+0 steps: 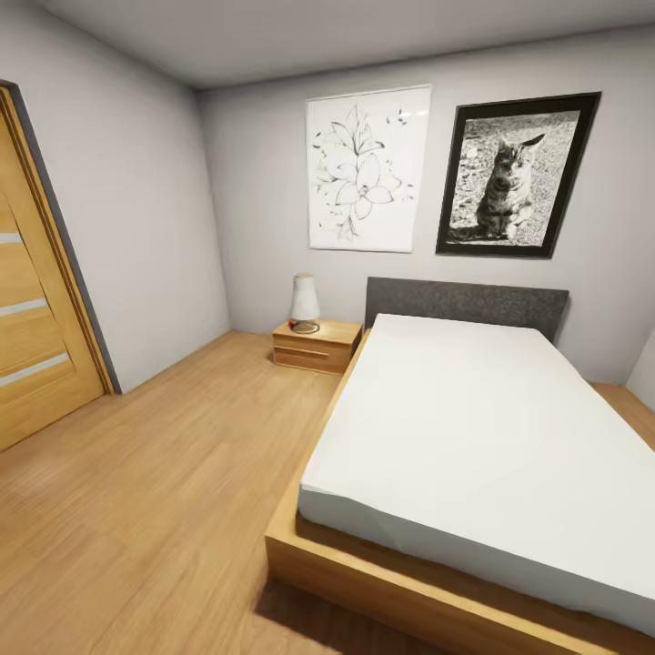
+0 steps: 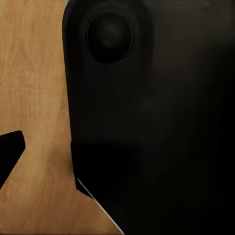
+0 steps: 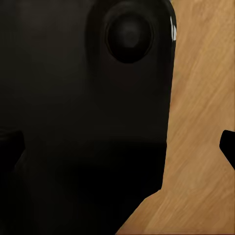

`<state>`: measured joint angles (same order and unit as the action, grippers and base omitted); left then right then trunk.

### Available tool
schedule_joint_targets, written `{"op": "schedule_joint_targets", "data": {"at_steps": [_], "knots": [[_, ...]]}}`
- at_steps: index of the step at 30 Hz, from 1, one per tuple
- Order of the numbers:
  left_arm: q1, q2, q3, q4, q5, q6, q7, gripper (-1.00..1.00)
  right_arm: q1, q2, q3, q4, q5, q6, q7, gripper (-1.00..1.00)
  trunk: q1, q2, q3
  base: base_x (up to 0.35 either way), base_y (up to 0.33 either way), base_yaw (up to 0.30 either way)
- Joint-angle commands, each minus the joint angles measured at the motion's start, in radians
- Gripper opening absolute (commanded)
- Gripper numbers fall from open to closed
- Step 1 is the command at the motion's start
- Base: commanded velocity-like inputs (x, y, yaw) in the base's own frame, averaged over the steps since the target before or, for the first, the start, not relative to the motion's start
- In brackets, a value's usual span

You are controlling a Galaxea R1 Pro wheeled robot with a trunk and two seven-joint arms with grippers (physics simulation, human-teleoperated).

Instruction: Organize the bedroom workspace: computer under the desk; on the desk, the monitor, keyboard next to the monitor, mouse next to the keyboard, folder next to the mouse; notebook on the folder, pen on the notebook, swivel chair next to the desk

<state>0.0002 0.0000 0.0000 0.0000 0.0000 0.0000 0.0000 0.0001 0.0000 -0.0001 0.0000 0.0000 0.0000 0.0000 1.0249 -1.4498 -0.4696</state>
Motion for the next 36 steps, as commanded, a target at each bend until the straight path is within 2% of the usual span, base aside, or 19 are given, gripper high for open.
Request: {"op": "schedule_joint_targets", "data": {"at_steps": [1, 8, 14, 28, 29, 36], "knots": [[0.000, 0.000, 0.000, 0.000, 0.000, 0.000, 0.000, 1.00, 0.000, 0.000, 0.000, 0.000, 0.000, 0.000, 0.000, 1.00, 0.000, 0.000, 0.000, 0.000, 0.000, 0.000], [0.000, -0.035, -0.004, -0.029, -0.003, -0.014, -0.002, 1.00, -0.019, 0.036, -0.003, -0.009, -0.003, 0.006, 0.002, 1.00, -0.027, 0.049, 0.021, 0.000, 0.000, 0.000], [0.000, -0.032, -0.002, -0.063, -0.001, -0.026, -0.004, 1.00, -0.023, 0.055, -0.001, 0.005, 0.000, -0.027, 0.002, 1.00, -0.050, 0.091, 0.040, 0.000, 0.000, 0.000], [0.000, -0.035, 0.000, -0.086, 0.002, -0.026, 0.002, 1.00, -0.024, 0.050, 0.002, -0.005, 0.000, -0.106, 0.000, 1.00, -0.103, 0.189, 0.084, 0.000, 0.000, 0.000], [0.000, -0.035, 0.000, -0.087, 0.002, -0.026, 0.002, 1.00, -0.024, 0.050, 0.001, -0.005, 0.000, -0.252, 0.000, 1.00, -0.107, 0.196, 0.087, 0.000, 0.000, 0.000], [0.000, -0.035, 0.000, -0.102, 0.001, -0.027, 0.001, 1.00, -0.024, 0.050, -0.005, -0.008, -0.002, -0.273, -0.003, 1.00, -0.134, 0.245, 0.109, 0.000, 0.000, 0.000]]}}
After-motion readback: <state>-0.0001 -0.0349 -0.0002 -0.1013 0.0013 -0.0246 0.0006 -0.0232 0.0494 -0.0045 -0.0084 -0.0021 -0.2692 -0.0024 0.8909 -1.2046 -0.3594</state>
